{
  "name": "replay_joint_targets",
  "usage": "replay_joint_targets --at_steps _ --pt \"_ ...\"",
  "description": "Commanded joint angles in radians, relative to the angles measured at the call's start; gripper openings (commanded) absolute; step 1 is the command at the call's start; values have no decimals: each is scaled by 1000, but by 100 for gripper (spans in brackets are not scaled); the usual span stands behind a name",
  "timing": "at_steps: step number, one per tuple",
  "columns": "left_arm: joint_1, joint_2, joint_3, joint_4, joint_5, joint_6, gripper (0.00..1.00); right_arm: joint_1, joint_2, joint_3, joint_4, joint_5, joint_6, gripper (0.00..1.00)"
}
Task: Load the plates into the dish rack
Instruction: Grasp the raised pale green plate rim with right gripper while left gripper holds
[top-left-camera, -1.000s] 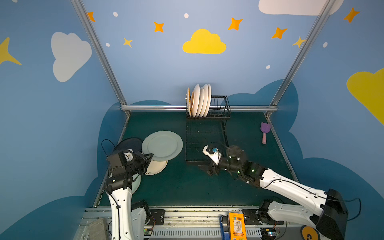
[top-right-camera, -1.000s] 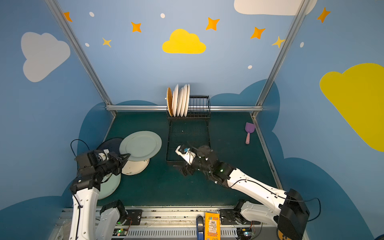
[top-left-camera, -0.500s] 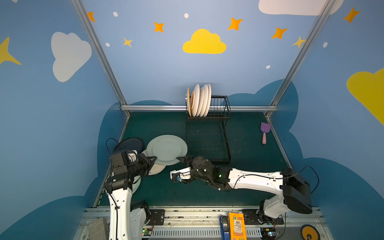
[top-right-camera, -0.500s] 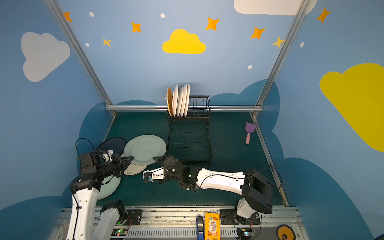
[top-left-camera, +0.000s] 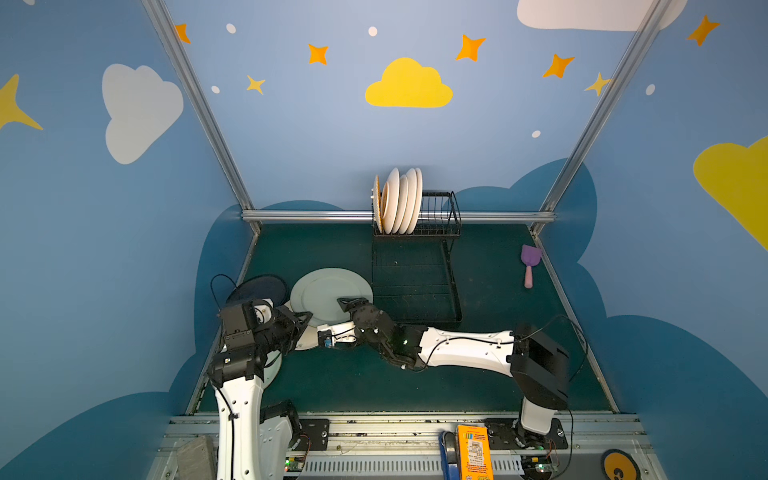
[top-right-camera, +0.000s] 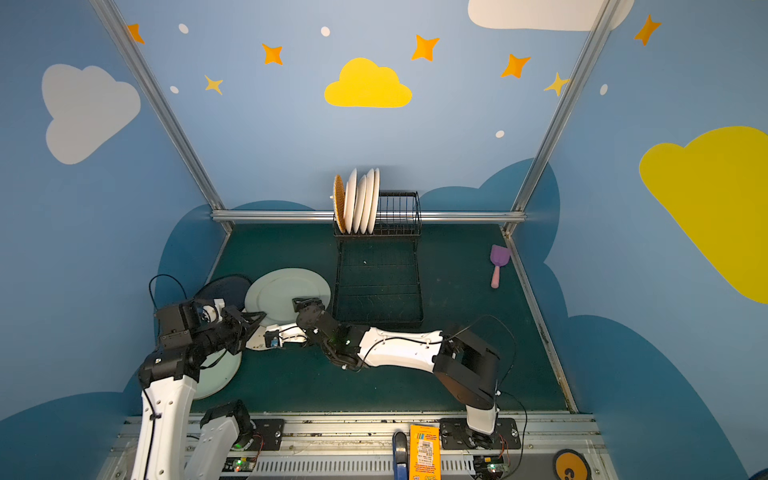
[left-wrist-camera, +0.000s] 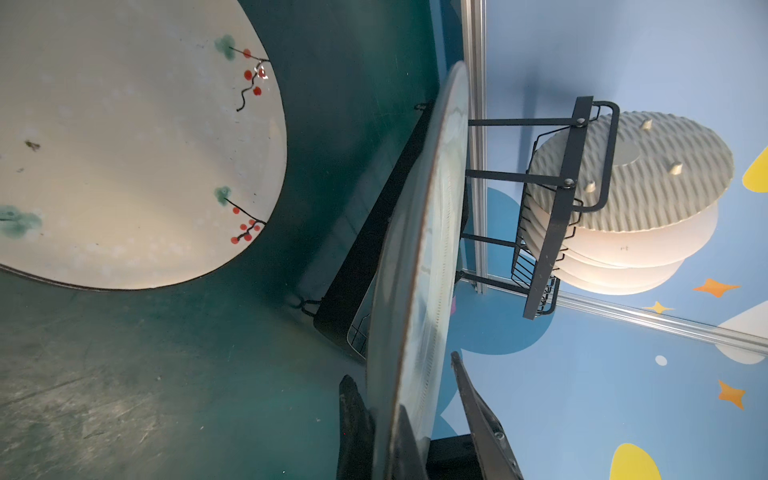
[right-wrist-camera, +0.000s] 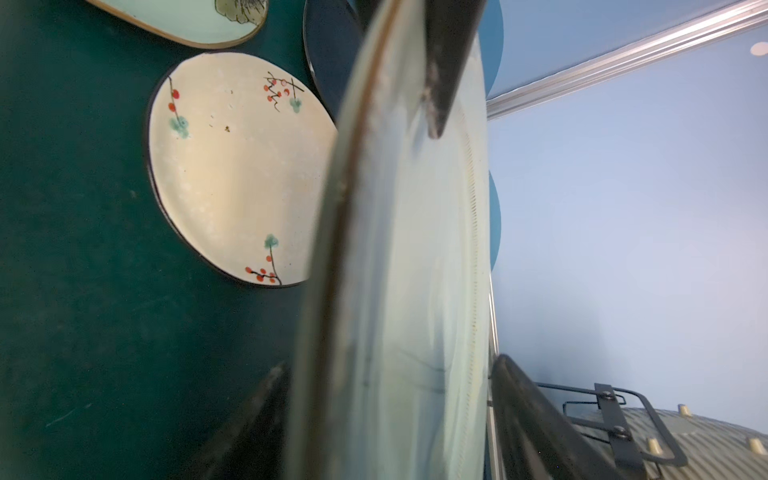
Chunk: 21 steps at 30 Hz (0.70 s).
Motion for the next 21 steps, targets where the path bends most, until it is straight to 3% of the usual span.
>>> replay_joint_targets --at_steps 1,8,19,21 --pt "-7 -15 50 69 82 6 4 -4 43 51 32 51 -22 67" --pt "-9 -11 43 75 81 -19 4 -8 77 80 67 80 -37 53" --pt "-11 -3 30 92 82 -28 4 1 83 94 66 71 -28 5" --pt "-11 -1 23 100 83 -31 4 2 86 100 56 73 -28 0"
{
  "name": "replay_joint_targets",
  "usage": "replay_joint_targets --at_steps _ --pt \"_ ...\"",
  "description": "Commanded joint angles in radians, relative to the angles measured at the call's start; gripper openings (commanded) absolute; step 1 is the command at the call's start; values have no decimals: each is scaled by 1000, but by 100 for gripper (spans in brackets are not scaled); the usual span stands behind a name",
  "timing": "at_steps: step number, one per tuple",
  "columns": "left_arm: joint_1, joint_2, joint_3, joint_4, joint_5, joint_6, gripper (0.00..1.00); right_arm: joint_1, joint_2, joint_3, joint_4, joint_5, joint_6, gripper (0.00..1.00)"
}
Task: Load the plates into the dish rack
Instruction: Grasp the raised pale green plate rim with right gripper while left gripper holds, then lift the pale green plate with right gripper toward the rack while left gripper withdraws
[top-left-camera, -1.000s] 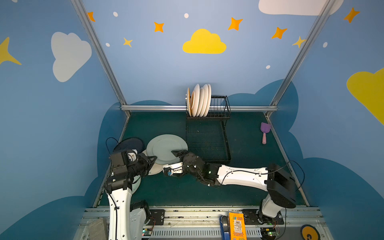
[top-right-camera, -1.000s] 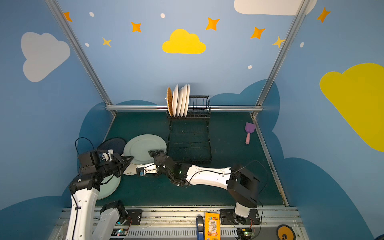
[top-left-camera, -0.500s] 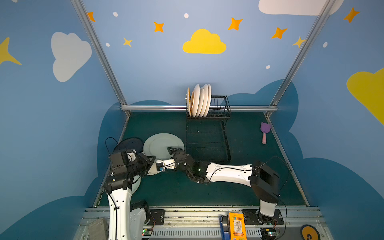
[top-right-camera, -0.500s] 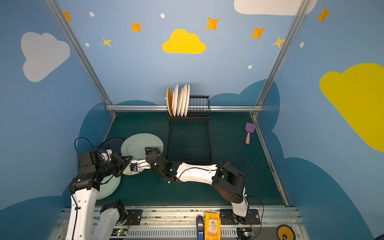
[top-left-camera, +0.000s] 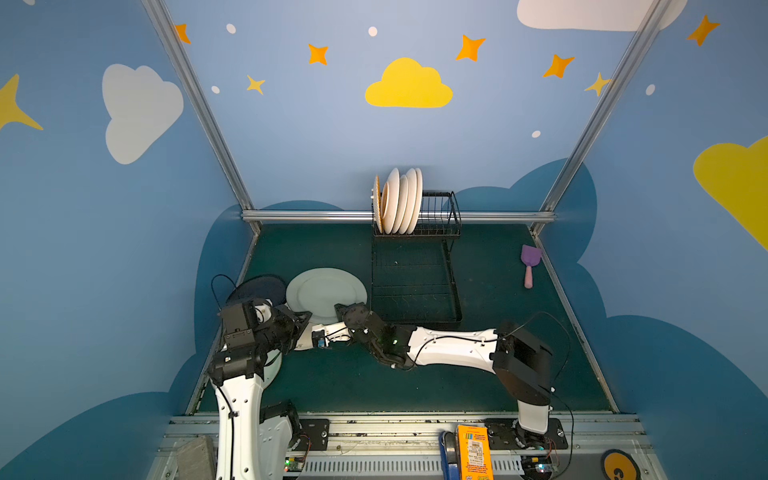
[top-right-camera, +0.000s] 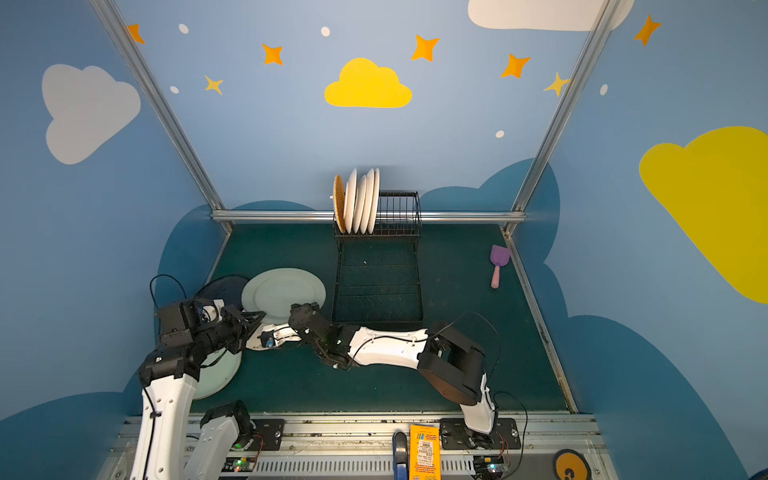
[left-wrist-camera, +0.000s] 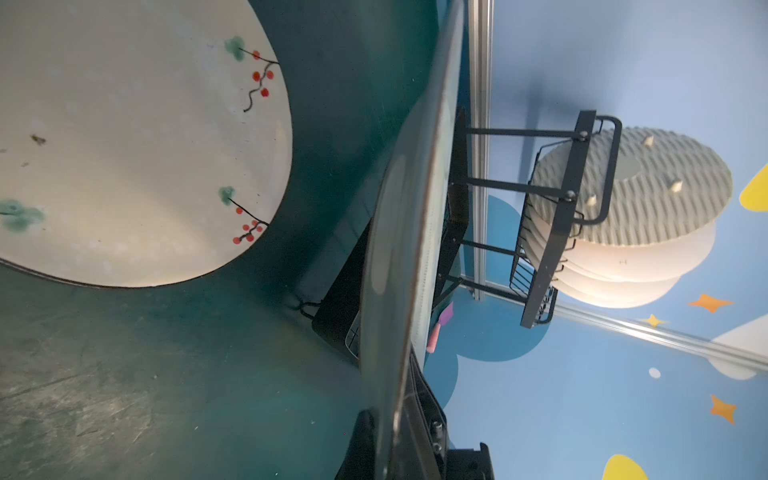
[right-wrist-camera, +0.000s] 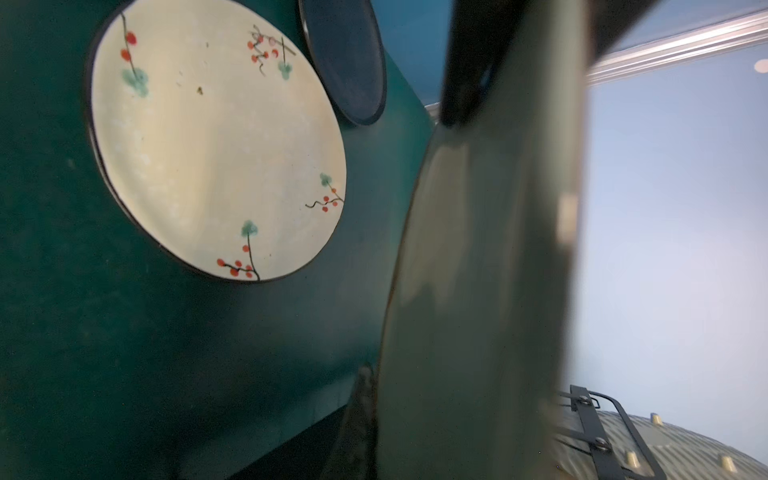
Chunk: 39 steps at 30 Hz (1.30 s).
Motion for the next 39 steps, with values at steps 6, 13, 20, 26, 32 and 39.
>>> replay_joint_targets --at_steps 6,13,20,26,32,39 --pt "-8 -9 28 81 87 27 10 -10 34 101 23 52 40 0" --pt "-5 -19 92 79 72 29 63 -32 38 178 -71 58 117 0" --pt "2 11 286 164 40 -25 99 -63 58 311 -240 61 237 0" --pt "3 10 393 159 4 11 100 -88 68 468 -396 89 360 0" --pt "0 -71 420 66 -26 238 100 -115 13 599 -569 7 533 0" --pt "-16 -144 331 134 92 395 100 -139 -65 693 -649 -132 699 0"
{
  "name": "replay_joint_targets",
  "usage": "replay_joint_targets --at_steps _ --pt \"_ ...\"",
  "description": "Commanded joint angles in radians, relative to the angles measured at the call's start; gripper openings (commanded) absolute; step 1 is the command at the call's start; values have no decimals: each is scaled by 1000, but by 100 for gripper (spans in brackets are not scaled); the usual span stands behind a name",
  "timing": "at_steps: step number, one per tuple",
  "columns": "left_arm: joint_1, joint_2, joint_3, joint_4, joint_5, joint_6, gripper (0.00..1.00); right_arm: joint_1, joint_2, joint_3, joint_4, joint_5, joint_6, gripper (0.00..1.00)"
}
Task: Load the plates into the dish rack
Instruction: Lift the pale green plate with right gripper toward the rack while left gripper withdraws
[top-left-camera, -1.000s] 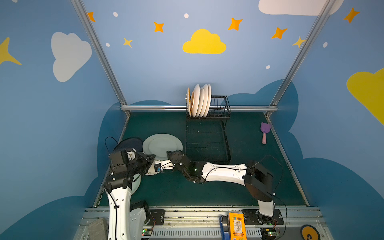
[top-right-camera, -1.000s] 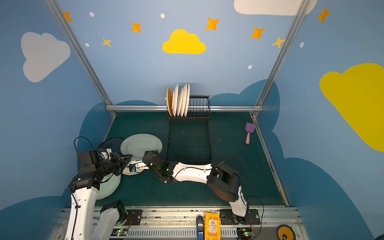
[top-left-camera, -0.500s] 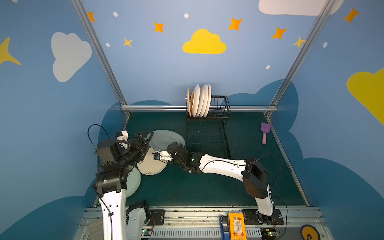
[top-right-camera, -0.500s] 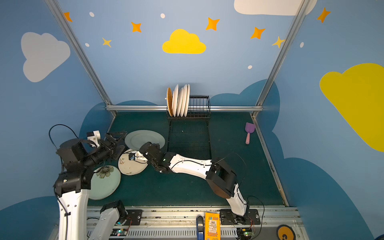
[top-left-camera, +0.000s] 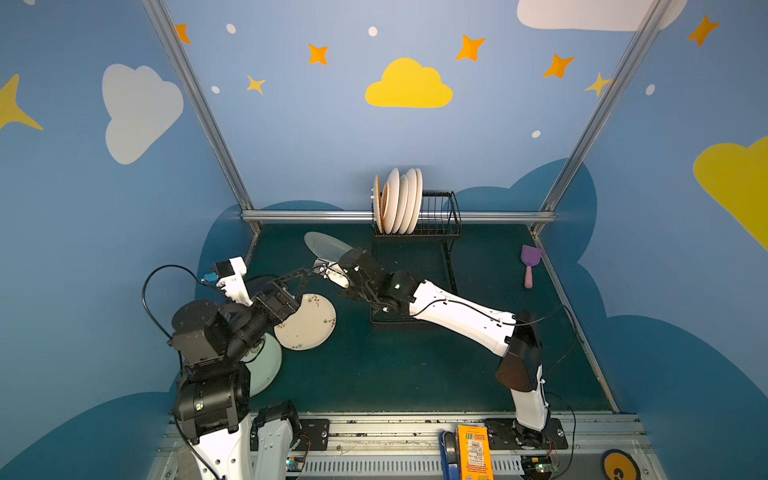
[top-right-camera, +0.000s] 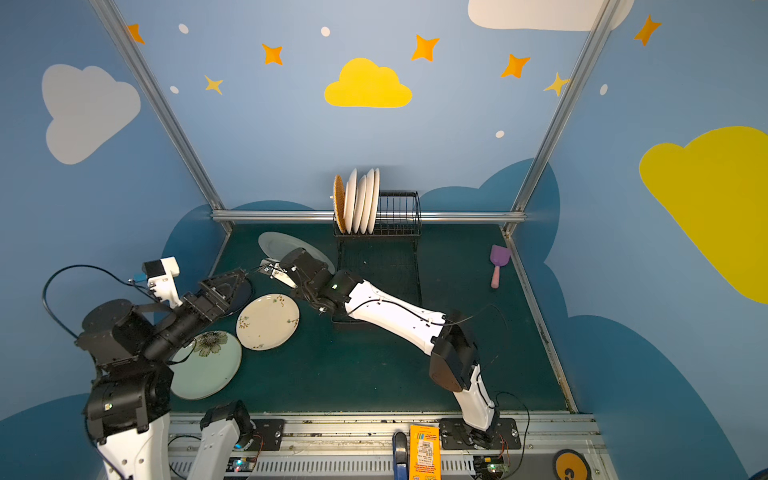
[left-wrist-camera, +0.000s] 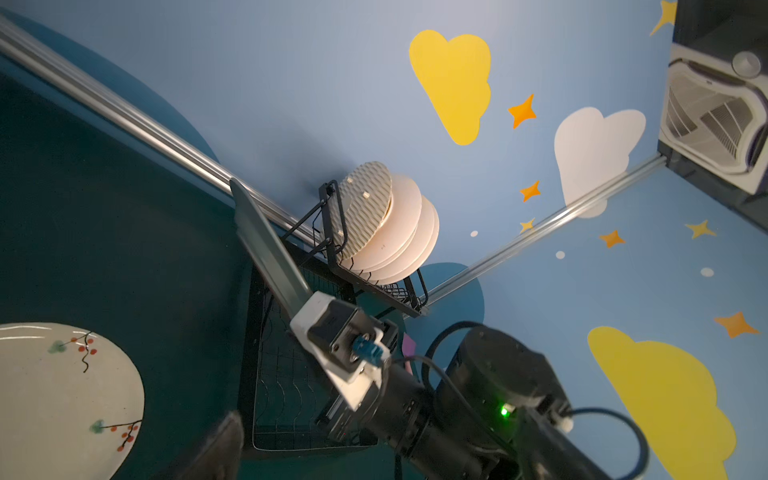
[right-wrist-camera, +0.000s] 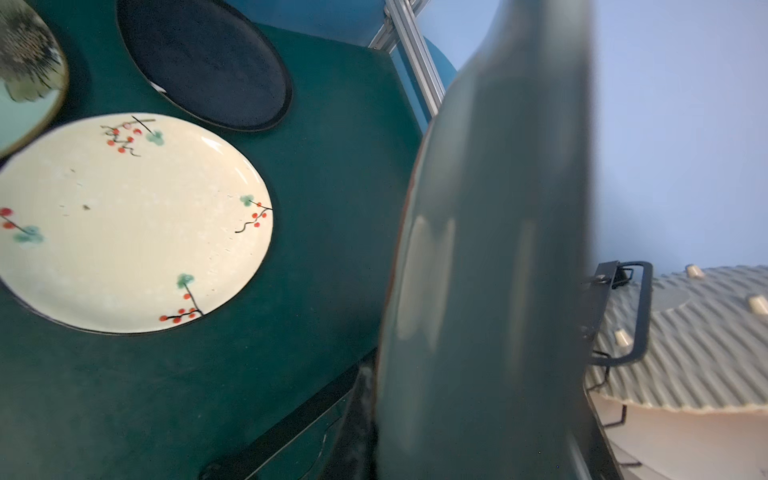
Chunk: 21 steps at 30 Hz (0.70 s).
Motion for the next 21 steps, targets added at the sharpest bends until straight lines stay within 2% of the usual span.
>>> replay_joint_targets --at_steps 1,5,11,15,21 --pt "-10 -20 -62 54 81 125 100 -11 -146 68 59 -75 138 0" --pt "-28 -52 -141 156 143 132 100 -46 -222 71 61 -144 257 0" --pt "-51 -75 -228 347 235 57 100 -98 -280 164 -33 -233 373 0" --pt "-70 -76 -290 426 203 29 100 -155 -339 211 -84 -308 473 0" --pt "-122 -27 -362 564 174 -19 100 -340 -436 236 -140 -511 692 0"
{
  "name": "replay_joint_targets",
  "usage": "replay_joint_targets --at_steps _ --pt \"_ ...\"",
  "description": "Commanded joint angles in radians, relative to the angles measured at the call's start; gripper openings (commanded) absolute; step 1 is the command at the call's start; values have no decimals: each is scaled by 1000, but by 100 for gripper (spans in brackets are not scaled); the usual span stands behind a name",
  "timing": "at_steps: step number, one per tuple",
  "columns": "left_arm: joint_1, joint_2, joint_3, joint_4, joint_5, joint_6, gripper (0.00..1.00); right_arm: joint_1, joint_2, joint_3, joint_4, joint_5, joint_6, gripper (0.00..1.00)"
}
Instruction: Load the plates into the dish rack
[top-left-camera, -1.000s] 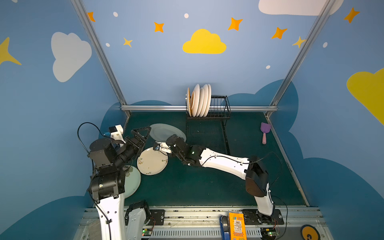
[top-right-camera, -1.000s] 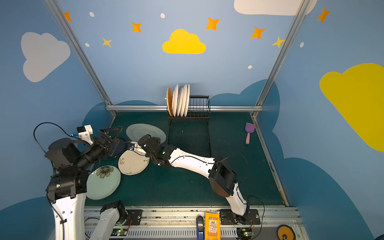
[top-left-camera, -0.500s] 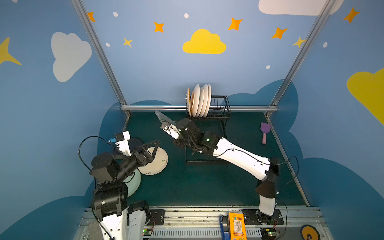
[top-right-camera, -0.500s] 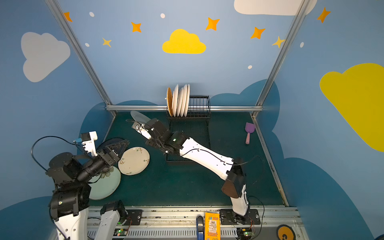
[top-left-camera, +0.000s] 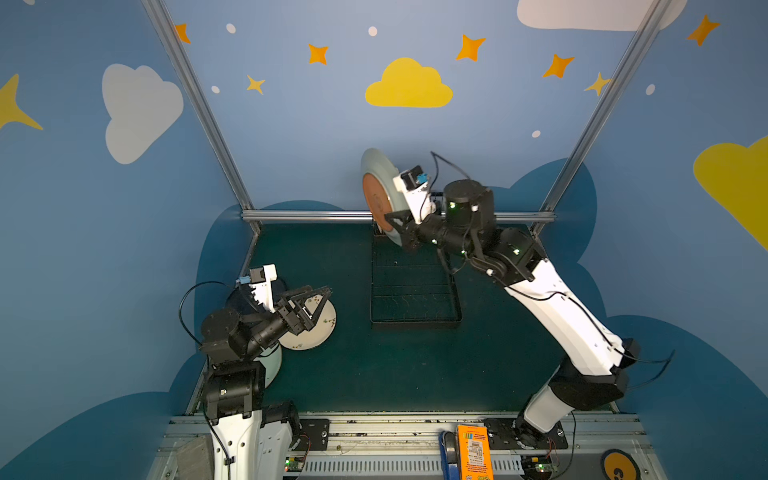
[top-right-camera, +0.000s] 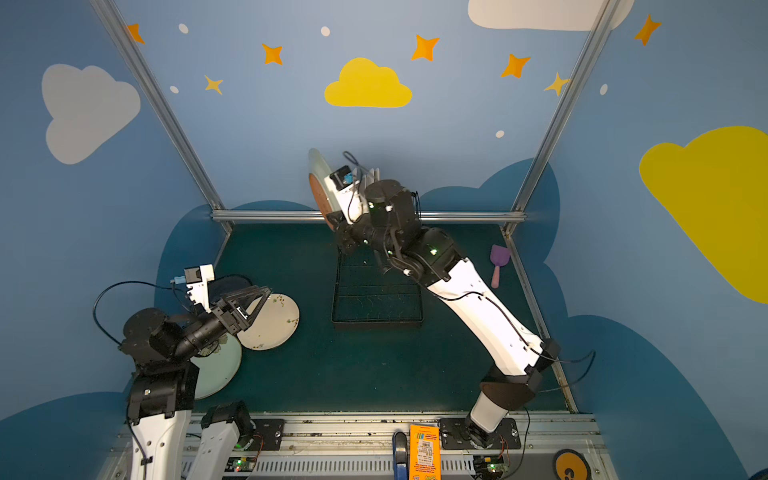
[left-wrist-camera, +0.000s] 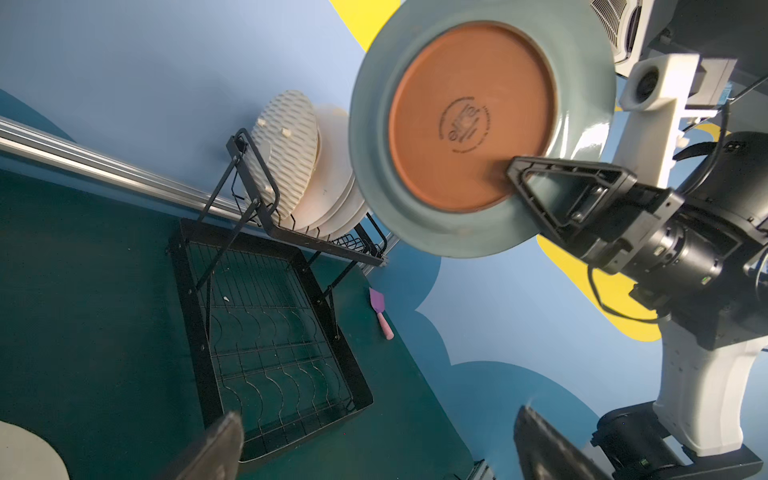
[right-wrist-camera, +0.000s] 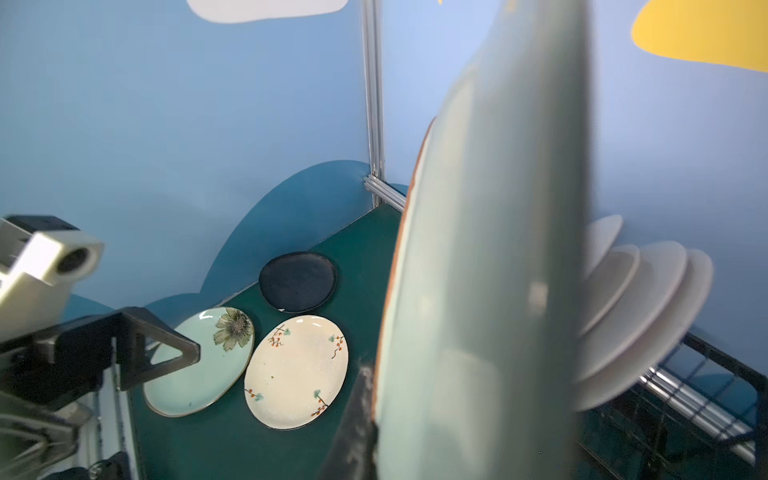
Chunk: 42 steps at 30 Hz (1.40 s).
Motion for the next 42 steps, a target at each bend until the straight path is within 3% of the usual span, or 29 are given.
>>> replay_joint_targets --at_steps 1,6,9,12,15,21,33,42 --pt "-41 35 -14 130 -12 -18 100 -99 -93 48 59 -132 173 0" --pt "-151 91 -18 142 -61 36 100 -220 -147 35 18 -111 255 0" --pt "-205 116 -18 115 -96 75 100 -332 -148 12 9 -166 345 0" --pt "-233 125 -25 60 -135 129 100 -429 -129 -26 31 -246 425 0" --pt "-238 122 -52 45 -166 152 100 -469 -96 -33 39 -249 435 0" --pt "-240 126 -107 136 -196 108 100 -505 -10 -27 84 -272 430 0" --pt "-238 157 -98 74 -205 165 100 -532 217 144 80 -364 471 0" --pt "-237 175 -96 72 -206 167 100 -524 246 189 87 -340 455 0"
